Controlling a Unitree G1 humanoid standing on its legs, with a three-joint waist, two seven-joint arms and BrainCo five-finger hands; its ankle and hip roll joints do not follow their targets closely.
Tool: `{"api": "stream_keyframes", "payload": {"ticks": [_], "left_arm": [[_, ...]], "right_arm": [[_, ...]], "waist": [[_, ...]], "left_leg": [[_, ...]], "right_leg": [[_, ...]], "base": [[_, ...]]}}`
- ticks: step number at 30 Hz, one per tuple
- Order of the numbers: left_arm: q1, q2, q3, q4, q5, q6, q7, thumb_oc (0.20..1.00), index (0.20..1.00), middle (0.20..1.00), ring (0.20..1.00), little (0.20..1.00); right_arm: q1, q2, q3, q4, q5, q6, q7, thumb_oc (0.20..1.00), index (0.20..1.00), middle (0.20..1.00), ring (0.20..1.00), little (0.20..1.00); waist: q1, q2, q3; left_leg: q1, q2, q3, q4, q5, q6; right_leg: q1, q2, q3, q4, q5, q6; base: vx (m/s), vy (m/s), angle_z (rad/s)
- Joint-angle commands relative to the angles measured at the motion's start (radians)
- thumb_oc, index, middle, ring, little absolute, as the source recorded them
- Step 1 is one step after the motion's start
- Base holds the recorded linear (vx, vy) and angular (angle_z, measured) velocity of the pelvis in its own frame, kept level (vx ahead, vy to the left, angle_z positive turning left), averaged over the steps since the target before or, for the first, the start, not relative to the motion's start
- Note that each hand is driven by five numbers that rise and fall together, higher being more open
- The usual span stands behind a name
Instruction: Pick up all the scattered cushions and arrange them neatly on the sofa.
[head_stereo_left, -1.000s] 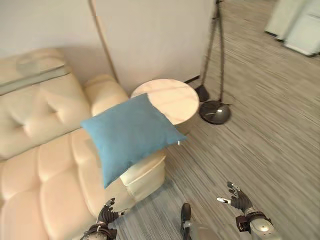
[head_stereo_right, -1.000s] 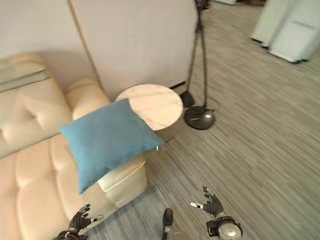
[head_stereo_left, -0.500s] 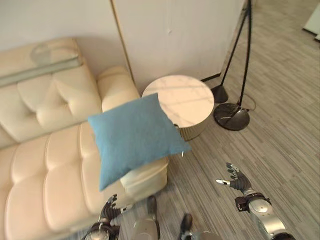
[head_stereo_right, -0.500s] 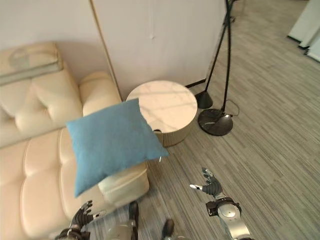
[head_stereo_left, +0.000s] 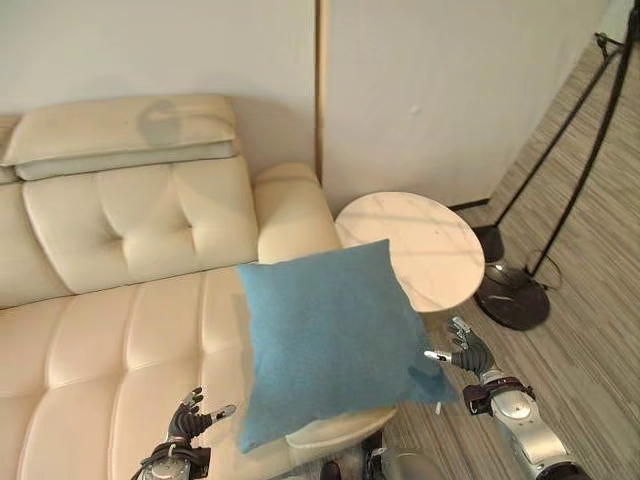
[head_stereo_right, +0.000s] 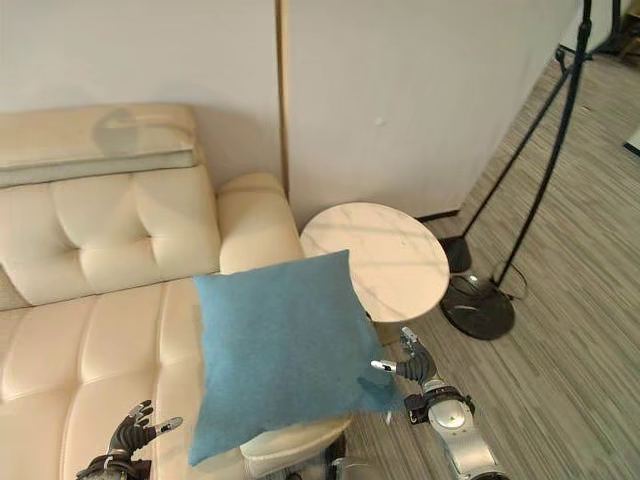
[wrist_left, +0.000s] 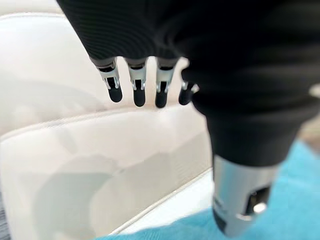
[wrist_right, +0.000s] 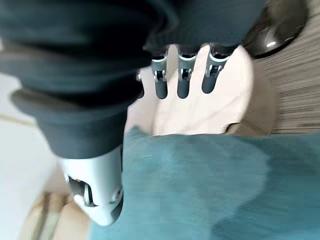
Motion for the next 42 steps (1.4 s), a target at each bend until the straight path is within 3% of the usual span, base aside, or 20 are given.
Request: {"api": "stream_keyframes", "payload": {"ticks": [1, 9, 11, 18, 19, 20, 21, 28, 38, 40, 42], "left_arm": [[-0.025, 0.045, 0.035, -0.014, -0.023, -0.034, 0.006, 1.000, 1.000, 1.000, 1.000, 1.000], [-0.201, 0.070, -0.058, -0.018, -0.106, -0.044, 0.041, 1.000, 1.000, 1.000, 1.000, 1.000], [-0.354, 0.039, -0.149, 0.012, -0.131, -0.042, 0.063, 1.000, 1.000, 1.000, 1.000, 1.000], [-0.564, -0.055, -0.288, 0.037, -0.172, -0.048, 0.109, 1.000, 1.000, 1.000, 1.000, 1.000], [-0.585, -0.075, -0.310, 0.034, -0.180, -0.052, 0.117, 1.000, 1.000, 1.000, 1.000, 1.000], [-0.600, -0.094, -0.328, 0.031, -0.184, -0.054, 0.120, 1.000, 1.000, 1.000, 1.000, 1.000], [-0.612, -0.115, -0.347, 0.025, -0.194, -0.059, 0.127, 0.200, 0.200, 0.200, 0.200, 0.200], [-0.574, -0.150, -0.378, -0.205, -0.254, -0.105, 0.145, 0.200, 0.200, 0.200, 0.200, 0.200], [-0.317, -0.042, -0.266, -0.638, -0.203, -0.117, 0.103, 0.200, 0.200, 0.200, 0.200, 0.200], [-0.255, -0.016, -0.230, -0.731, -0.185, -0.119, 0.096, 0.200, 0.200, 0.200, 0.200, 0.200], [-0.253, -0.002, -0.220, -0.779, -0.160, -0.123, 0.095, 0.200, 0.200, 0.200, 0.200, 0.200]], "right_arm": [[-0.076, -0.038, -0.006, -0.005, -0.005, -0.049, -0.022, 1.000, 1.000, 1.000, 1.000, 1.000], [-0.298, 0.004, 0.136, 0.195, 0.081, -0.017, -0.030, 1.000, 1.000, 1.000, 1.000, 1.000], [-0.431, 0.068, 0.216, 0.324, 0.082, 0.002, -0.053, 1.000, 1.000, 1.000, 1.000, 1.000], [-0.587, 0.196, 0.327, 0.455, 0.088, 0.022, -0.079, 1.000, 1.000, 1.000, 1.000, 1.000], [-0.598, 0.216, 0.345, 0.444, 0.100, 0.017, -0.080, 0.639, 0.639, 0.639, 0.639, 0.639], [-0.602, 0.236, 0.366, 0.432, 0.111, 0.014, -0.078, 0.369, 0.369, 0.369, 0.369, 0.369], [-0.603, 0.260, 0.384, 0.414, 0.128, 0.006, -0.078, 0.200, 0.200, 0.200, 0.200, 0.200], [-0.540, 0.290, 0.422, 0.202, 0.208, -0.043, -0.060, 0.200, 0.200, 0.200, 0.200, 0.200], [-0.284, 0.124, 0.313, -0.258, 0.162, -0.088, 0.022, 0.200, 0.200, 0.200, 0.200, 0.200], [-0.251, 0.112, 0.304, -0.369, 0.166, -0.097, 0.051, 0.200, 0.200, 0.200, 0.200, 0.200], [-0.240, 0.116, 0.290, -0.442, 0.174, -0.118, 0.065, 0.200, 0.200, 0.200, 0.200, 0.200]], "waist": [[0.022, -0.066, 0.004], [0.042, -0.086, 0.039], [0.037, -0.086, 0.093], [0.031, -0.076, 0.158], [0.029, -0.076, 0.164], [0.027, -0.076, 0.165], [0.023, -0.076, 0.168], [0.004, -0.082, 0.147], [-0.024, -0.082, 0.067], [-0.026, -0.077, 0.070], [-0.027, -0.057, 0.090]], "left_leg": [[-0.081, 0.060, -0.043, -0.005, 0.039, -0.038], [-0.092, 0.075, -0.076, -0.028, 0.058, -0.059], [-0.161, 0.080, -0.090, -0.020, 0.076, -0.068], [-0.262, 0.073, -0.106, 0.002, 0.109, -0.082], [-0.267, 0.073, -0.104, 0.003, 0.111, -0.083], [-0.268, 0.073, -0.105, 0.002, 0.113, -0.084], [-0.268, 0.074, -0.103, -0.001, 0.115, -0.085], [-0.236, 0.076, -0.076, -0.024, 0.106, -0.078], [-0.129, 0.068, -0.033, -0.035, 0.051, -0.046], [-0.113, 0.071, -0.005, -0.027, 0.040, -0.027], [-0.142, 0.091, 0.000, 0.000, 0.061, -0.023]], "right_leg": [[0.182, -0.077, 0.044, -0.194, 0.029, 0.081], [0.187, -0.059, 0.008, -0.220, 0.021, 0.063], [0.109, -0.051, 0.006, -0.196, 0.025, 0.056], [0.014, -0.050, 0.003, -0.159, 0.040, 0.054], [0.011, -0.052, 0.002, -0.158, 0.040, 0.055], [0.009, -0.051, 0.005, -0.158, 0.041, 0.055], [0.008, -0.051, 0.007, -0.159, 0.041, 0.056], [0.031, -0.053, 0.038, -0.176, 0.044, 0.063], [0.105, -0.068, 0.074, -0.177, 0.040, 0.082], [0.089, -0.074, 0.094, -0.118, 0.039, 0.097], [0.052, -0.064, 0.126, 0.051, -0.005, 0.112]], "base": [[0.08, -0.071, -0.05], [0.02, -0.068, 0.04], [-0.20, -0.058, 0.09], [-0.12, -0.002, 0.05], [-0.03, 0.010, 0.02], [0.00, 0.000, 0.00], [0.00, 0.000, 0.00], [0.01, 0.042, -0.06], [0.06, 0.089, -0.10], [-0.11, 0.123, -0.50], [-0.28, 0.043, -0.52]]}}
